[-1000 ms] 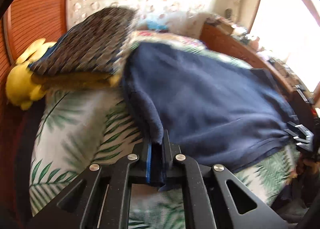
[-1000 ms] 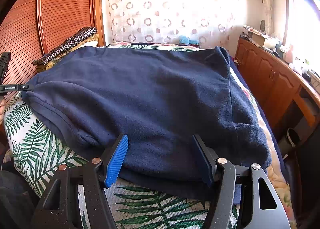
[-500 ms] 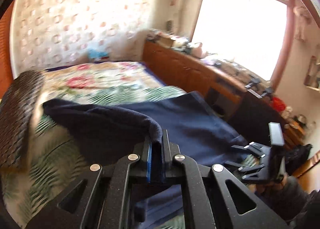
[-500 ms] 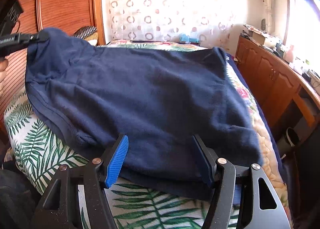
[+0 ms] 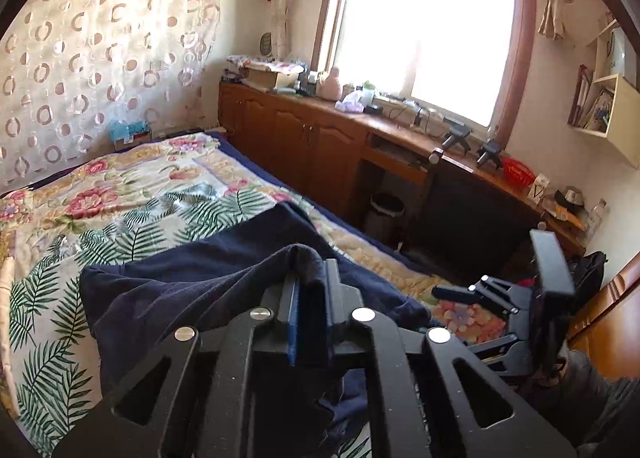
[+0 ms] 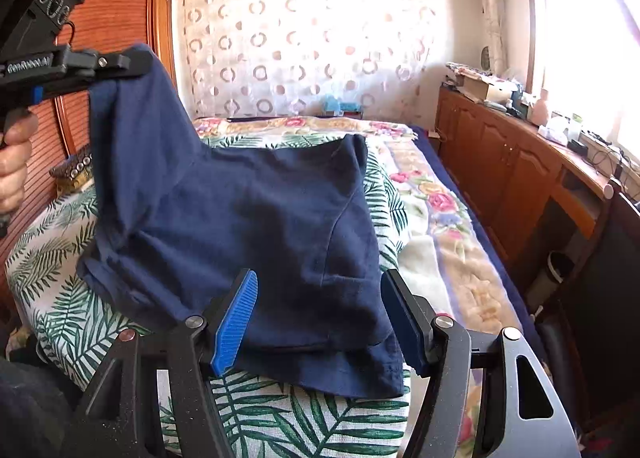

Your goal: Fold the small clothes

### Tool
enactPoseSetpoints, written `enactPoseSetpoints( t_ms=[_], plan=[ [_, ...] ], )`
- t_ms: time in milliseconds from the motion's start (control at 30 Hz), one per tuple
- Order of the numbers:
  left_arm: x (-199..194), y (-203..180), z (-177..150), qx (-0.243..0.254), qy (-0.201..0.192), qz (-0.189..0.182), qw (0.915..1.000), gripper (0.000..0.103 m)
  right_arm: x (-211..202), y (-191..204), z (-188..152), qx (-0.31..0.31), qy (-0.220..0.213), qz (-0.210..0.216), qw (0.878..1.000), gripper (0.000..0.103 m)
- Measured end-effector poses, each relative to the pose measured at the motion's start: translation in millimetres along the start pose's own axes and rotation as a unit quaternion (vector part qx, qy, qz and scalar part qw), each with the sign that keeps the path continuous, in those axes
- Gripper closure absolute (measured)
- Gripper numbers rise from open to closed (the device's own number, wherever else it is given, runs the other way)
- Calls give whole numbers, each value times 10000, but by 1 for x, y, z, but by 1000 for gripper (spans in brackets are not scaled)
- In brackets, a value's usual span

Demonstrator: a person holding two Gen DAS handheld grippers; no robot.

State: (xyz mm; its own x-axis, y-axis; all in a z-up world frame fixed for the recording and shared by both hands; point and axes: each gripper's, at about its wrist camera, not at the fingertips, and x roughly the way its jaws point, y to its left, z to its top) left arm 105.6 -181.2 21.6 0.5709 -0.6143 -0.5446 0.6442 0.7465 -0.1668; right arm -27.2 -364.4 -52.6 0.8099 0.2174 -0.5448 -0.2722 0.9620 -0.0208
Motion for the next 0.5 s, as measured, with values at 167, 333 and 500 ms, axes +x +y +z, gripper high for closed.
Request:
enactPoseSetpoints(
  t_ms=[167,333,500],
  plan=[
    [3,1,-17,131,83,227,9996,50,6,3,0,-56,20,97,9999,36],
    [-12,25,-36,-155,-5,388,9991,23,22,10,4,-161,78,265,9995,36],
    [-28,50,-59,-474,-84,668,9966,23,45,19,15,-350,238,436,9982,36]
  ],
)
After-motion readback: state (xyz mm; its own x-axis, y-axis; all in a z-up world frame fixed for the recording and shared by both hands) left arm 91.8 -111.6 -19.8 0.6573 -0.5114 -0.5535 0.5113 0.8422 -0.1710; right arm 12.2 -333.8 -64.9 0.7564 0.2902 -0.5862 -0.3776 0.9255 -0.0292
